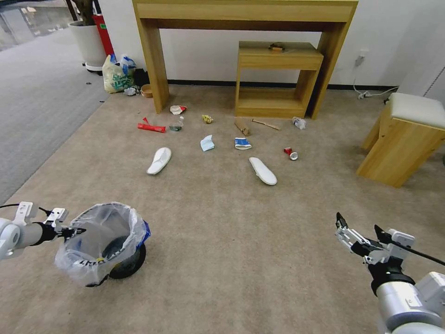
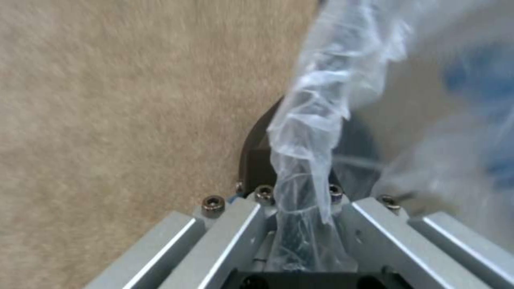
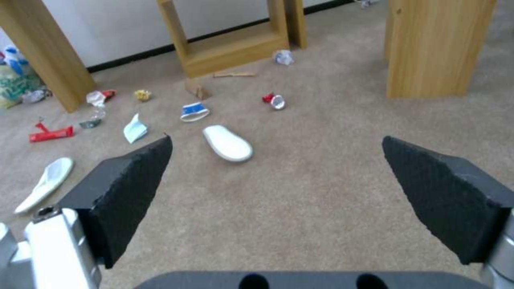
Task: Pick up the trash bin and place the garbage on the floor into it.
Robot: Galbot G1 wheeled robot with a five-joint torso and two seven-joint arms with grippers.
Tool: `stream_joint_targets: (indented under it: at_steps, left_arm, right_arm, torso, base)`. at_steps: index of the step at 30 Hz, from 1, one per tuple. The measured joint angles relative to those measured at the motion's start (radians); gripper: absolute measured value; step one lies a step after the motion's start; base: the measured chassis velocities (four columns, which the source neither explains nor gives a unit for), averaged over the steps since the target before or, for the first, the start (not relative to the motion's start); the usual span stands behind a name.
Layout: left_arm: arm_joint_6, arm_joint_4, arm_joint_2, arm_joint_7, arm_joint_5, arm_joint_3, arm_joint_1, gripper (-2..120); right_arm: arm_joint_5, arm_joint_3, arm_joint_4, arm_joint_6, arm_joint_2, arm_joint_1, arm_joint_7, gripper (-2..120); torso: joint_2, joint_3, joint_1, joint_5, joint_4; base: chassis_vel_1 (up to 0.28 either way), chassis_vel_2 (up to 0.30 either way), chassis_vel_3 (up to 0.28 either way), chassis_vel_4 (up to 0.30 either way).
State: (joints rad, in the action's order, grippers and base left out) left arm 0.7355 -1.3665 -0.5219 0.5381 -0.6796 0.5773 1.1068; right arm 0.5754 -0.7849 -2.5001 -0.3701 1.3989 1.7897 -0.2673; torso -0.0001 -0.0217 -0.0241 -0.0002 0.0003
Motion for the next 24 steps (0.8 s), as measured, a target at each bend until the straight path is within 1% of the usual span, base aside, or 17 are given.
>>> stream_joint_targets:
  at_steps: [1, 2, 5, 6, 7, 9, 10, 11, 14, 15, 16, 17, 18, 19, 22, 23, 24]
  left_arm:
    - [0.0, -0.042, 0.02, -0.013, -0.033, 0.037, 0.041, 0]
    - [0.0, -0.042, 0.02, -0.013, -0.033, 0.037, 0.041, 0]
    - [0.0, -0.12, 0.059, -0.049, -0.107, 0.111, 0.126, 0]
    - [0.0, -0.143, 0.063, -0.061, -0.119, 0.142, 0.158, 0]
    - [0.0, -0.143, 0.063, -0.061, -0.119, 0.142, 0.158, 0]
    - [0.0, -0.203, 0.063, -0.096, -0.15, 0.218, 0.246, 0]
    - [0.0, -0.226, 0.058, -0.112, -0.159, 0.239, 0.272, 0]
    - [0.0, -0.226, 0.058, -0.112, -0.159, 0.239, 0.272, 0]
    - [0.0, -0.353, 0.007, -0.21, -0.205, 0.299, 0.347, 0]
    - [0.0, -0.353, 0.007, -0.21, -0.205, 0.299, 0.347, 0]
    - [0.0, -0.388, -0.012, -0.247, -0.218, 0.306, 0.358, 0]
    - [0.0, -0.445, -0.044, -0.313, -0.234, 0.313, 0.37, 0]
    - [0.0, -0.477, -0.065, -0.354, -0.24, 0.314, 0.375, 0]
    - [0.0, -0.477, -0.065, -0.354, -0.24, 0.314, 0.375, 0]
    - [0.0, -0.561, -0.127, -0.474, -0.259, 0.31, 0.39, 0]
    - [0.0, -0.561, -0.127, -0.474, -0.259, 0.31, 0.39, 0]
    - [0.0, -0.587, -0.148, -0.514, -0.267, 0.307, 0.399, 0]
  right_arm:
    - [0.001, 0.002, 0.0, -0.001, 0.001, -0.003, 0.0, 100]
    - [0.001, 0.002, 0.0, -0.001, 0.001, -0.003, 0.0, 100]
    - [0.006, 0.007, 0.006, -0.006, -0.002, -0.012, 0.0, 100]
    - [0.007, 0.008, 0.008, -0.007, -0.005, -0.014, 0.0, 100]
    - [0.007, 0.008, 0.008, -0.007, -0.005, -0.014, 0.0, 100]
    - [0.016, 0.006, 0.009, -0.01, -0.011, -0.017, -0.001, 100]
    - [0.018, 0.005, 0.009, -0.011, -0.012, -0.017, -0.002, 100]
    - [0.018, 0.005, 0.009, -0.011, -0.012, -0.017, -0.002, 100]
    - [0.022, 0.002, 0.003, -0.013, -0.013, -0.014, -0.003, 100]
    - [0.022, 0.002, 0.003, -0.013, -0.013, -0.014, -0.003, 100]
    - [0.022, 0.001, 0.003, -0.013, -0.013, -0.013, -0.003, 100]
    - [0.022, 0.001, 0.002, -0.013, -0.013, -0.012, -0.003, 100]
    - [0.022, 0.001, 0.002, -0.013, -0.012, -0.011, -0.004, 100]
    - [0.022, 0.001, 0.002, -0.013, -0.012, -0.011, -0.004, 100]
    - [0.024, -0.002, 0.001, -0.013, -0.011, -0.01, -0.004, 100]
    - [0.024, -0.002, 0.001, -0.013, -0.011, -0.01, -0.004, 100]
    - [0.024, -0.003, 0.001, -0.013, -0.011, -0.009, -0.005, 100]
  torso:
    - [0.0, 0.0, 0.0, -0.0002, 0.0]
    - [0.0, 0.0, 0.0, -0.0002, 0.0]
    - [0.0, 0.0, 0.0, 0.0001, -0.0009]
    - [0.0, 0.0, 0.0, 0.0, -0.0009]
    - [0.0, 0.0, 0.0, 0.0, -0.0009]
    - [0.0, 0.0, 0.0, 0.0, -0.0001]
    - [0.0, 0.0, 0.0, -0.0001, 0.0]
    - [0.0, 0.0, 0.0, -0.0001, 0.0]
    - [0.0, 0.0, 0.0, -0.0001, -0.0003]
    - [0.0, 0.0, 0.0, -0.0001, -0.0003]
    - [0.0, 0.0, 0.0, -0.0001, -0.0006]
    - [0.0, 0.0, 0.0, -0.0001, -0.0006]
    - [0.0, 0.0, 0.0, 0.0001, -0.0007]
    - [0.0, 0.0, 0.0, 0.0001, -0.0007]
    - [0.0, 0.0, 0.0, 0.0001, -0.0005]
    - [0.0, 0.0, 0.0, 0.0001, -0.0005]
    - [0.0, 0.0, 0.0, 0.0, -0.0006]
  base:
    - [0.0, 0.0, 0.0, 0.0]
    - [0.0, 0.0, 0.0, 0.0]
    - [0.0, 0.0, 0.0, 0.0]
    - [0.0, 0.0, 0.0, 0.0]
    - [0.0, 0.0, 0.0, 0.0]
    - [0.0, 0.0, 0.0, 0.0]
    - [0.0, 0.0, 0.0, 0.0]
    - [0.0, 0.0, 0.0, 0.0]
    - [0.0, 0.0, 0.0, 0.0]
    - [0.0, 0.0, 0.0, 0.0]
    - [0.0, 0.0, 0.0, 0.0]
    - [0.0, 0.0, 0.0, 0.0]
    - [0.0, 0.0, 0.0, 0.0]
    - [0.0, 0.0, 0.0, 0.0]
    - [0.0, 0.0, 0.0, 0.0]
    - [0.0, 0.0, 0.0, 0.0]
    - [0.0, 0.0, 0.0, 0.0]
